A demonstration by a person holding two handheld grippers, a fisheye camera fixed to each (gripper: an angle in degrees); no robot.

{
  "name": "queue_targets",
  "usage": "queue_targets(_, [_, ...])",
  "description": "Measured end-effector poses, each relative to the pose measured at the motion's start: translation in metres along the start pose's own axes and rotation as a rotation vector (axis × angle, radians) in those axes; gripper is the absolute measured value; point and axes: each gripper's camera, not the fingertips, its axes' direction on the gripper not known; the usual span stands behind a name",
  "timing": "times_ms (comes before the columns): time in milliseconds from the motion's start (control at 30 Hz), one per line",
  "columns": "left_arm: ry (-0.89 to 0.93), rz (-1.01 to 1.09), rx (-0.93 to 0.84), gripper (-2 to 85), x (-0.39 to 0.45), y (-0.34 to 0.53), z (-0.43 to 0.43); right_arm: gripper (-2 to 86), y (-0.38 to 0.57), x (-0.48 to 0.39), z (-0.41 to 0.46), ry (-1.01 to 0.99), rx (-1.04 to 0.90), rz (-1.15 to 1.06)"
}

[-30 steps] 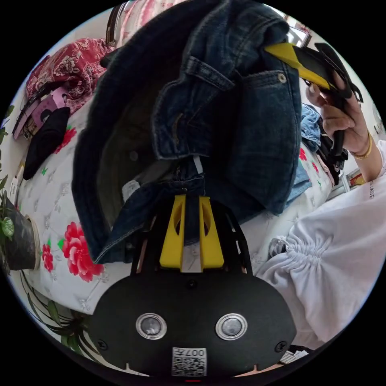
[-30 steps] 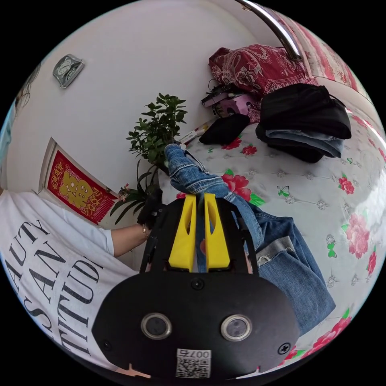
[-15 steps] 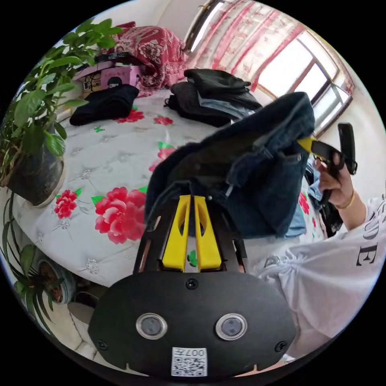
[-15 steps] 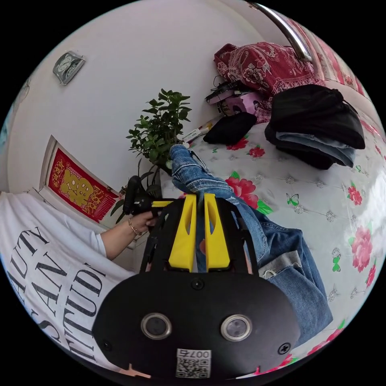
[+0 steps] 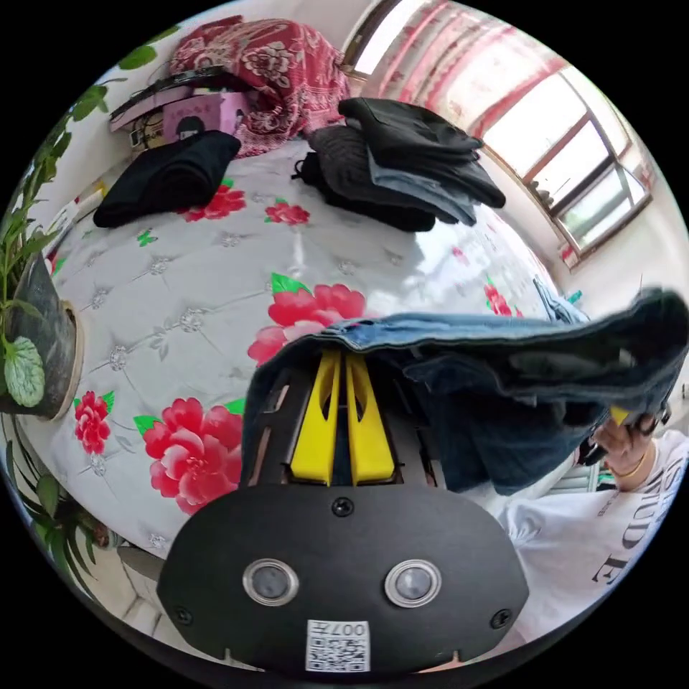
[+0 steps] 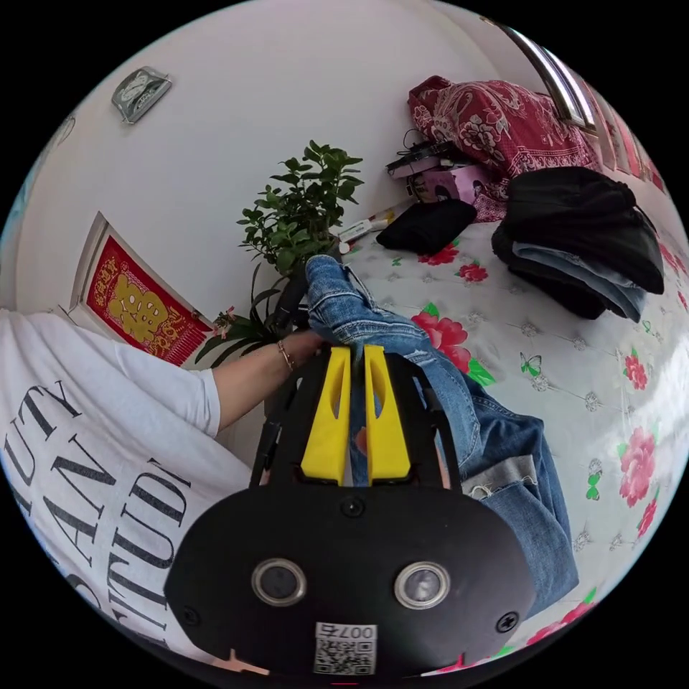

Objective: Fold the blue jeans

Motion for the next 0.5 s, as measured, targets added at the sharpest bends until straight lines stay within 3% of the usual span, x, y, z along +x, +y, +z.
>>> queue_targets(133, [0.060,-0.071,0.049,2.8,-0.044,0.001,-0.013,3.0,-0.008,-0.021,0.036,-0.012,-0.067,-0.077])
queue_targets(233, [-0.013,-0.136,0.023,4.0,-0.080,0.026,-0.016,3.7,-0.012,-0.040,0.084,-0.025,-0.171,-0.187])
queue_targets(333, [-0.075,-0.320,0.046,4.6,-0.127,0.077,-0.039,4.1,-0.014,-0.049,0.131,-0.039,-0.298,-0.245])
queue_targets(500, [0.082,-0.636,0.182,6.3,-0.185,0.200,-0.079,3.4,-0.008,-0.042,0.152,-0.148,-0.380,-0.196])
